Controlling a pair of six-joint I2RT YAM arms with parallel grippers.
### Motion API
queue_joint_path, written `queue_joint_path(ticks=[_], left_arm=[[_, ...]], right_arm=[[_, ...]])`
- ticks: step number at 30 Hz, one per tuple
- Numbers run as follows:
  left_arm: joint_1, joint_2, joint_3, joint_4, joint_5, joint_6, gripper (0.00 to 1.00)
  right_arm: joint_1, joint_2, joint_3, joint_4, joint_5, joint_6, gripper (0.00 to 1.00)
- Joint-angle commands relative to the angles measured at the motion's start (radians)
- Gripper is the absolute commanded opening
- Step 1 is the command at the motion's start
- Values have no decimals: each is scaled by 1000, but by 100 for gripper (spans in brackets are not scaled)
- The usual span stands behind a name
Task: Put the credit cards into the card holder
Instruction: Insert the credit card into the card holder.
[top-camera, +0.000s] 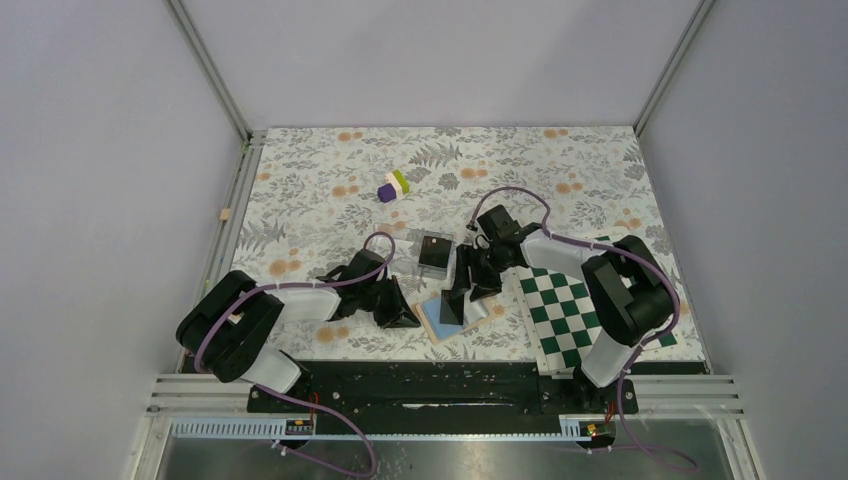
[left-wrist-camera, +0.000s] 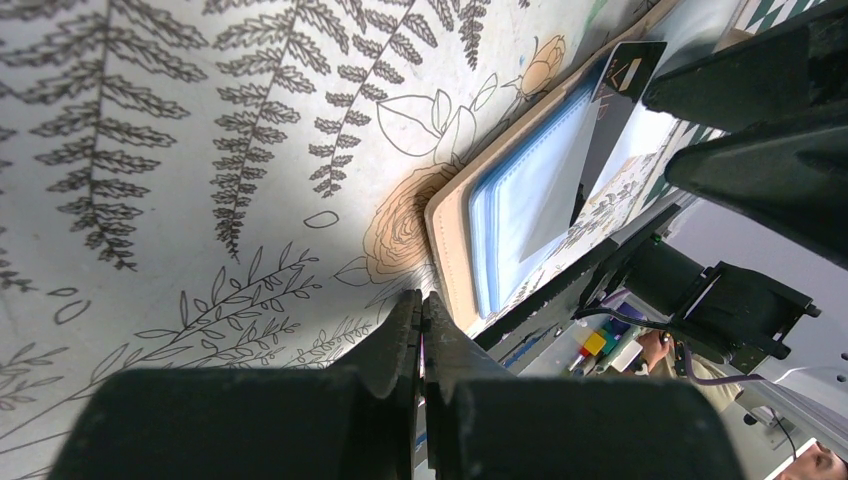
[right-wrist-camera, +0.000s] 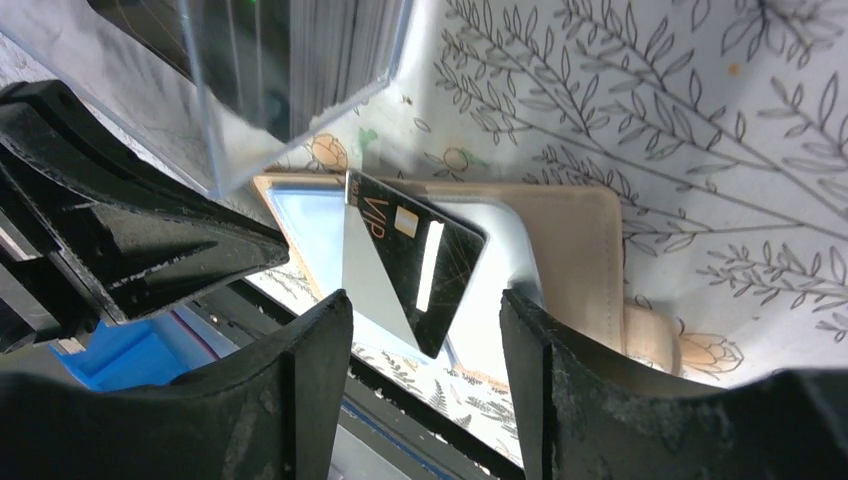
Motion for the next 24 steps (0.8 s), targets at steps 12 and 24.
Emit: queue_joint_path(ticks=[12, 24], left_arm=[[-2, 37, 15, -43, -49, 27, 0], [-3, 39, 21, -43, -50, 27, 0]], right_arm=[[-20, 77, 5, 36, -2, 2, 50], [-97, 145, -200, 427, -237, 148, 45]])
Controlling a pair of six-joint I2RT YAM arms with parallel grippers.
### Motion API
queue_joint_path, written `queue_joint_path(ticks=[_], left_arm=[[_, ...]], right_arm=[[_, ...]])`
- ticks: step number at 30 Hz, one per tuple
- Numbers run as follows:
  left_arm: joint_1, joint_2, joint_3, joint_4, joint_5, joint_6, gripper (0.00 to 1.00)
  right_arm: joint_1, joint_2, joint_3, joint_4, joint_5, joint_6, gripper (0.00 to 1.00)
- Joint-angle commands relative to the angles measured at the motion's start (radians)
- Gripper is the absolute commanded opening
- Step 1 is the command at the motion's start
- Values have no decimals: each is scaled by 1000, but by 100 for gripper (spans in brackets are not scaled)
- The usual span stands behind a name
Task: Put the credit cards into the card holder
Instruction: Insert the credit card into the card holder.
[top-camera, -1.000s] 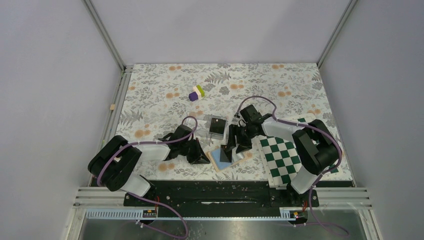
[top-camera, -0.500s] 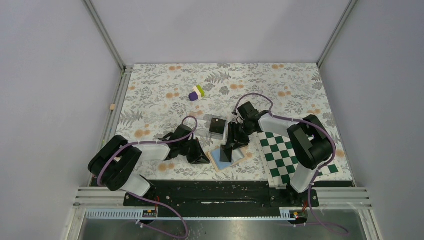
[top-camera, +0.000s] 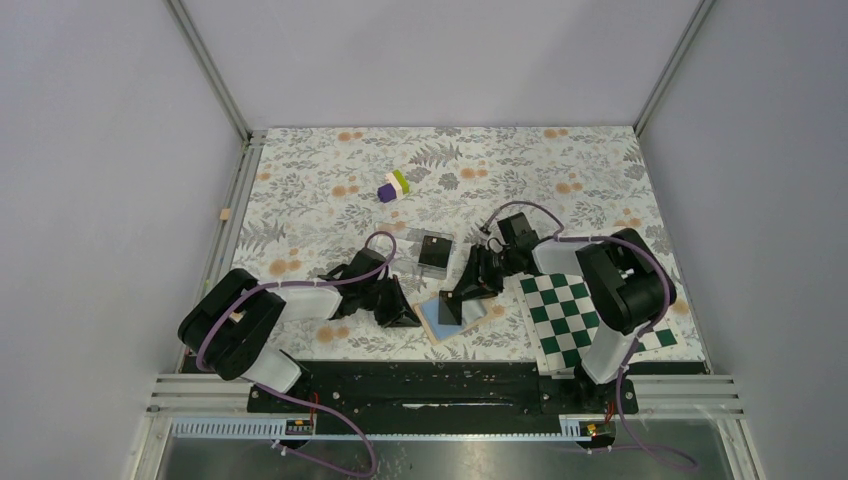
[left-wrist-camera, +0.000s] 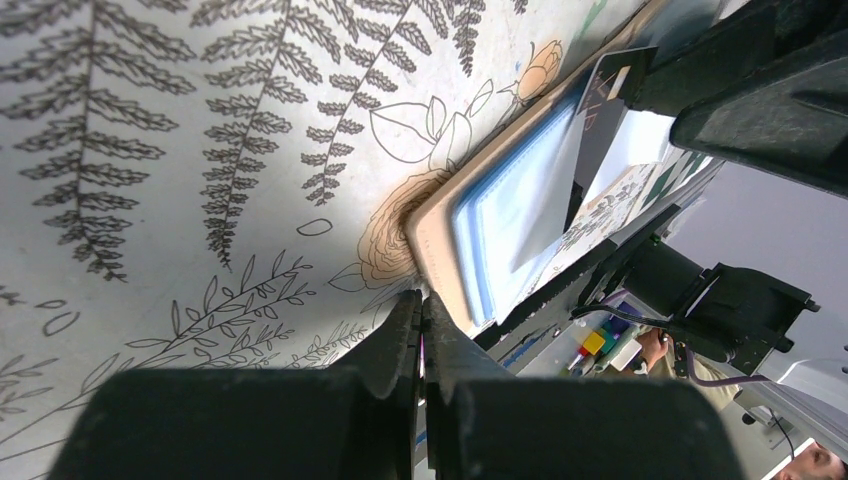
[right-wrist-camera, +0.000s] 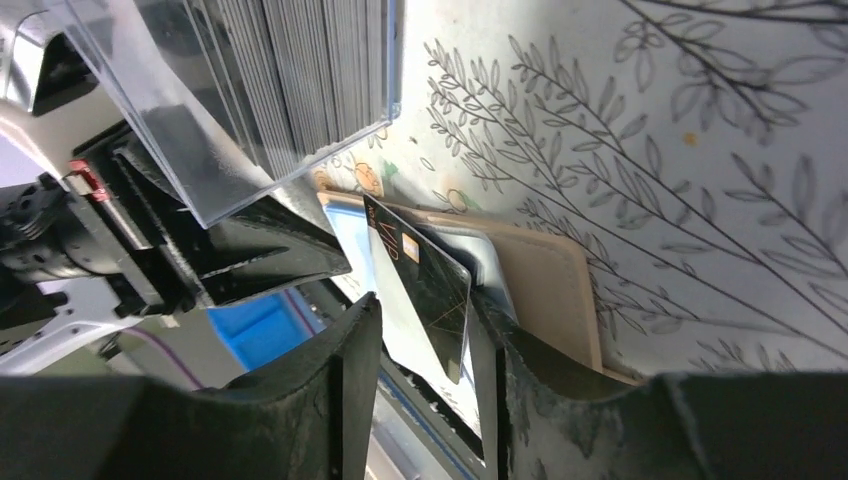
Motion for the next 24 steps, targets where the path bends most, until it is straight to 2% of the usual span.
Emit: queue_joint_path(ticks=[1, 9, 16, 19, 24], left_arm=[[-3, 25, 8, -37, -52, 27, 0], [-3, 26, 7, -38, -52, 26, 0], [-3, 21, 7, -37, -54, 26, 0], [-2, 21, 6, -38, -56, 25, 0], [-4, 19, 7, -42, -60, 24, 0]], right_arm=[[10, 91, -72, 154, -19, 38, 43], [-19, 52, -158, 374, -111, 129, 33], [-27, 46, -212, 450, -118, 175, 16], [-28, 13, -210, 374, -70, 129, 17], [-28, -69, -180, 136, 61, 14, 37]])
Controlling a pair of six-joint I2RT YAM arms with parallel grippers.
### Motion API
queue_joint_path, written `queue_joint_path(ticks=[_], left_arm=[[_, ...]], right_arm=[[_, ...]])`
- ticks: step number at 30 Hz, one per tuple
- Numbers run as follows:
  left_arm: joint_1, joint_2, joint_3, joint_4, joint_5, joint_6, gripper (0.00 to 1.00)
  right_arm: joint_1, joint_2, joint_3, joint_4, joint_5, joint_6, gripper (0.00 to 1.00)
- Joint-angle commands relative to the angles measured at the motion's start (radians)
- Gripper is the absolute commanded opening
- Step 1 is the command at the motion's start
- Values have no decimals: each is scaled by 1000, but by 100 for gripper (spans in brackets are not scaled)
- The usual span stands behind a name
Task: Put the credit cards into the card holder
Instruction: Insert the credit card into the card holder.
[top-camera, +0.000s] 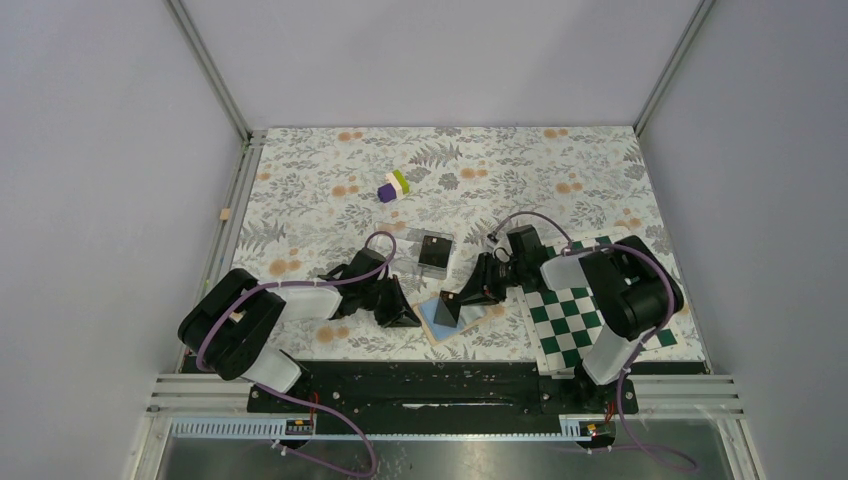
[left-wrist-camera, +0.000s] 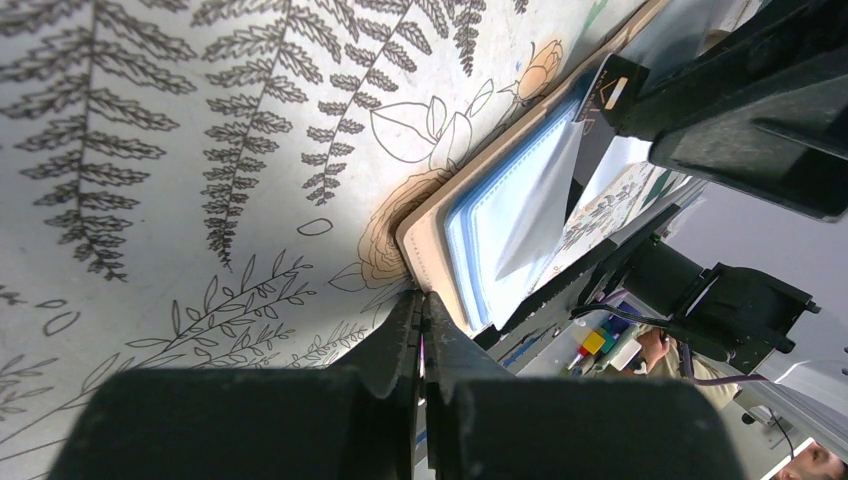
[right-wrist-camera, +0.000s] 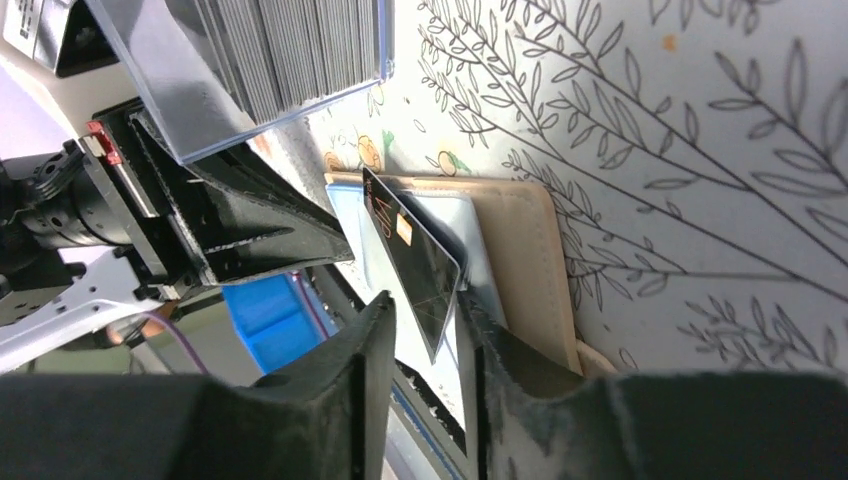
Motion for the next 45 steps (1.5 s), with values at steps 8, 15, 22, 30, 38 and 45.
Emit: queue_joint_path(ticks=[8, 15, 22, 30, 38, 45], left_arm=[[-3, 23, 10, -43, -57, 27, 0], [-4, 24, 12, -44, -56, 28, 0], [-3, 24, 13, -46, -56, 27, 0], [-4, 27, 13, -46, -58, 29, 0], [-3, 41, 38, -75, -62, 48, 0], [-3, 82, 103, -124, -61, 90, 0]], right_arm=[[1, 55, -32, -30, 76, -26, 46], [3, 149, -44, 113, 37, 67, 46], [4, 176, -67, 299, -28, 147, 30], [3, 147, -60, 261, -32, 99, 0], [3, 28, 48, -144, 25, -183, 0], [3, -15, 119, -383, 44, -322, 0]])
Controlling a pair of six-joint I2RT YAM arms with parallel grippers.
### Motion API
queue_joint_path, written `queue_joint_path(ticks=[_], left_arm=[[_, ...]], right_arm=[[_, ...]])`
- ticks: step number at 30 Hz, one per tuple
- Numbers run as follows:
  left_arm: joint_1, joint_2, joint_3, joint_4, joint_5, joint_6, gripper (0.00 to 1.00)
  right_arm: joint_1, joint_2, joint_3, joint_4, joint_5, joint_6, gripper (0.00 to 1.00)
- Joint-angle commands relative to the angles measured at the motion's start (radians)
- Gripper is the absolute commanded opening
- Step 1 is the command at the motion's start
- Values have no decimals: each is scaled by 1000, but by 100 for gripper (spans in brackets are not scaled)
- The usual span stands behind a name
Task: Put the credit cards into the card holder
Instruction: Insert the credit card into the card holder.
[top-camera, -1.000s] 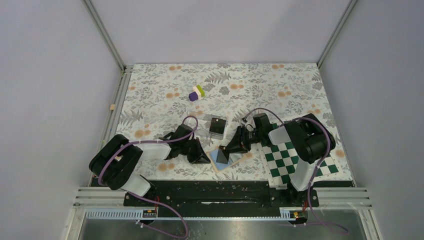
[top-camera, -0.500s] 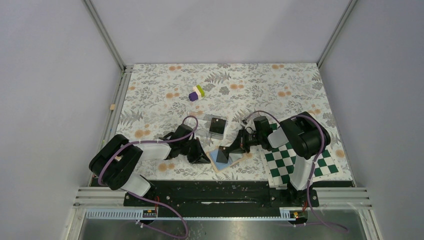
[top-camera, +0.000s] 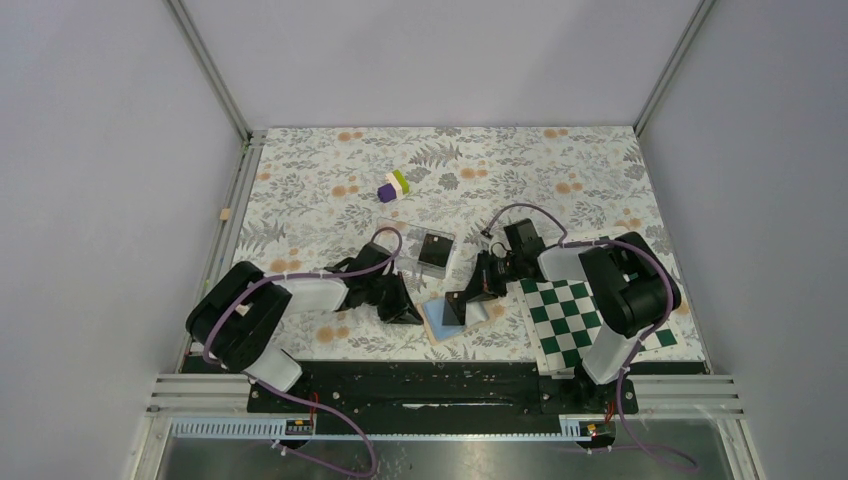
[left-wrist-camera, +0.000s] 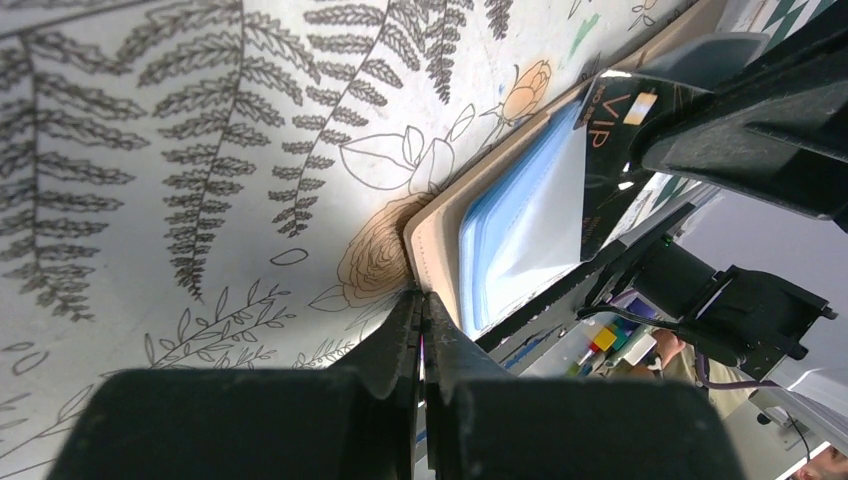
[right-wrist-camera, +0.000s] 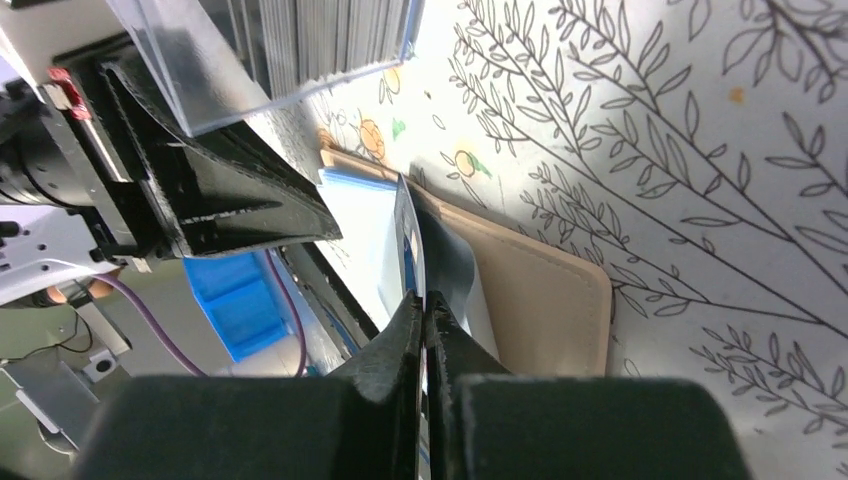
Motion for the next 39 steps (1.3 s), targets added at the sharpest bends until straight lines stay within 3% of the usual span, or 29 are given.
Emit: queue_joint_path(ticks=[1, 13, 30, 39], left_arm=[[-2, 48, 46, -65, -65, 64, 0], [-3, 82, 156, -211, -111, 158, 0], [-5, 115, 170, -208, -97, 159, 0], [-7, 131, 180, -207, -93, 163, 0]], right_arm=[[6, -11, 47, -243, 65, -160, 0], [6, 9, 132, -386, 19, -226, 0], [42, 103, 117, -237, -65, -117, 0], [63, 111, 200, -383, 9, -195, 6]])
